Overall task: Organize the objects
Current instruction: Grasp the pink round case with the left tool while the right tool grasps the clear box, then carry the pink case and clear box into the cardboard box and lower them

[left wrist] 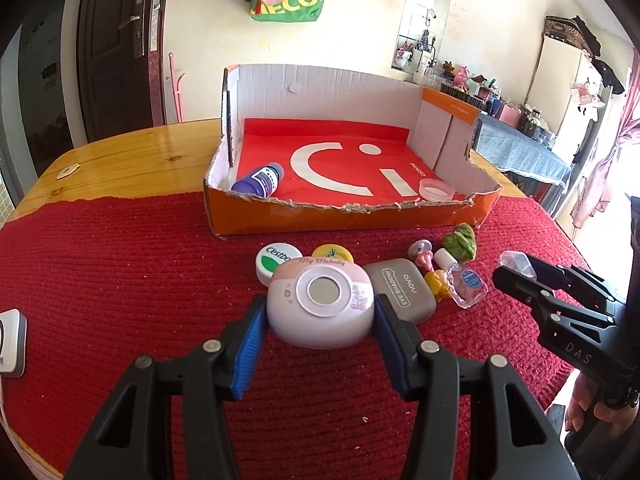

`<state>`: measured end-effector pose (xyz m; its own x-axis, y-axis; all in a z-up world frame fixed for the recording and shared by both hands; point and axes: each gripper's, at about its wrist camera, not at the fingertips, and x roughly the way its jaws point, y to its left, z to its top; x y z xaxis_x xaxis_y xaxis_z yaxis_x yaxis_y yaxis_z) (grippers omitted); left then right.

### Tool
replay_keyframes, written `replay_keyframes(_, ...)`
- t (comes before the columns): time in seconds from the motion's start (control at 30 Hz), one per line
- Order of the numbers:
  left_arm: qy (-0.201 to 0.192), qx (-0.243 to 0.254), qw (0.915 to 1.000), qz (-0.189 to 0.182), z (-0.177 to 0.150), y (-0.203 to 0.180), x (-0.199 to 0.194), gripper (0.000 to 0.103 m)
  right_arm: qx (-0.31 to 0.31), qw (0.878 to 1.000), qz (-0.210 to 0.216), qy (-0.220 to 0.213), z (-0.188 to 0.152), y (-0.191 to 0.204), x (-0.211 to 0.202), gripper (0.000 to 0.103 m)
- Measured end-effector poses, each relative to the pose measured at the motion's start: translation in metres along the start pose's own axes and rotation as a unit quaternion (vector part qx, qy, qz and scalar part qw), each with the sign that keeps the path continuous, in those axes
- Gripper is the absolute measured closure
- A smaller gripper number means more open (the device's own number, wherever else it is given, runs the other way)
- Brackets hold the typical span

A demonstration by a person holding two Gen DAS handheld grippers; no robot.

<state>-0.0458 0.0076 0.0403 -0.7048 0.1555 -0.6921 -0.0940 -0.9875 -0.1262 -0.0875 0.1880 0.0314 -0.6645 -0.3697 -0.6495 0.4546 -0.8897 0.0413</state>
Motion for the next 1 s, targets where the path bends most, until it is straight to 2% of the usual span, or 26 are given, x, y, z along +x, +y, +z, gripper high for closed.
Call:
replay_keyframes(0.43,-0.016,0.004,0.9998,-0.012,0.009,-0.001,-0.011,0.049,-0.004,1.000,0.011,-0.005,0.008,0.002,-0.004,0.062)
replay_keyframes(0.67,-0.029,0.017,0.9991,-0.026,0.029,-0.005,-0.014,0.049,-0.019,0.999,0.022,-0.026,0.036,0.010,-0.009,0.062)
replay_keyframes(1.0,-0.021,0.040,0.9982,-0.039,0.062,-0.009,-0.008,0.049,-0.038,0.998,0.045,-0.033,0.078,0.019,0.001,0.062)
